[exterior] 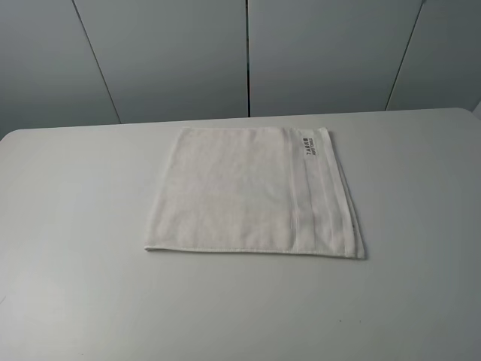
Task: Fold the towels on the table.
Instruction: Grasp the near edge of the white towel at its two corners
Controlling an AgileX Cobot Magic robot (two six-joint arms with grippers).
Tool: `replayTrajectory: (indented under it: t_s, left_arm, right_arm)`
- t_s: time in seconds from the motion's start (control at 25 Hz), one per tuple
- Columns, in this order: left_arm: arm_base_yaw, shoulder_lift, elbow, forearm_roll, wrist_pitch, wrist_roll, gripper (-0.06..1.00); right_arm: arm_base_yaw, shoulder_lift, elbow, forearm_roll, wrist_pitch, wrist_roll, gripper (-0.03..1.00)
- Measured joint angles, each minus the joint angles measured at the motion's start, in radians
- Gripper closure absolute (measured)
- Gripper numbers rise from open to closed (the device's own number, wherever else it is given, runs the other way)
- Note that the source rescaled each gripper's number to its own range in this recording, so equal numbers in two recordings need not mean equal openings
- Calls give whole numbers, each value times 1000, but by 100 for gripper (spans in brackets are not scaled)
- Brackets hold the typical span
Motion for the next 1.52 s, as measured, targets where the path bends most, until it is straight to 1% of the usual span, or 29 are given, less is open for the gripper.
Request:
replayTrajectory:
  t_s: [1.52]
  left_arm:
    - [0, 0, 0, 0, 0, 8, -6]
  right_arm:
    - [0, 0, 0, 0, 0, 1, -3]
